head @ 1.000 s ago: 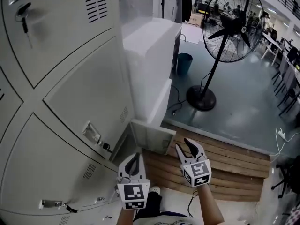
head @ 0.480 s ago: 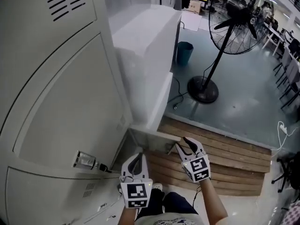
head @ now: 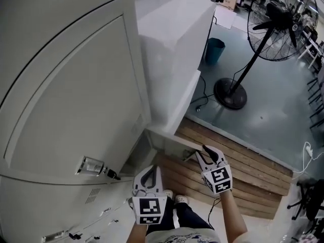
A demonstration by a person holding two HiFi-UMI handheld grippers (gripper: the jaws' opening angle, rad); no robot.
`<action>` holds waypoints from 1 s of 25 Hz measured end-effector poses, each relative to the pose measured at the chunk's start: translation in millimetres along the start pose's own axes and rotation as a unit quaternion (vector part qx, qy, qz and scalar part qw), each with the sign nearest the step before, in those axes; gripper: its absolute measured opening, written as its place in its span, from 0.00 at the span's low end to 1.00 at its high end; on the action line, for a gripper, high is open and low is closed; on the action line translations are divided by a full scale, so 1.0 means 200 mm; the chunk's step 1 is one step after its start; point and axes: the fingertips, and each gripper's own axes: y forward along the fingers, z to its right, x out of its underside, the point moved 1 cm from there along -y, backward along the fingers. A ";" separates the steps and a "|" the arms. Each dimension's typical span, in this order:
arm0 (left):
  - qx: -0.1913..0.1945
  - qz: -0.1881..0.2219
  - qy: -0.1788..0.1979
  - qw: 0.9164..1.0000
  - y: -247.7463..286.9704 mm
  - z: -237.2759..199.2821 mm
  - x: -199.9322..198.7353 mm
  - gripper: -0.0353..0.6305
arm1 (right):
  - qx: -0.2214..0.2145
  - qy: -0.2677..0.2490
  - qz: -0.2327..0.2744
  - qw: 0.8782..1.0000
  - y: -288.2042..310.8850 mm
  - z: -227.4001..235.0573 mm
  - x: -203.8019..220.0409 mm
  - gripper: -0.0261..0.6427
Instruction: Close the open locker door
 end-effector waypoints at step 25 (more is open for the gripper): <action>-0.112 -0.008 -0.047 0.993 -0.35 0.10 0.11 0.06 | -0.145 -0.029 0.013 0.989 -0.18 -0.39 0.03 0.19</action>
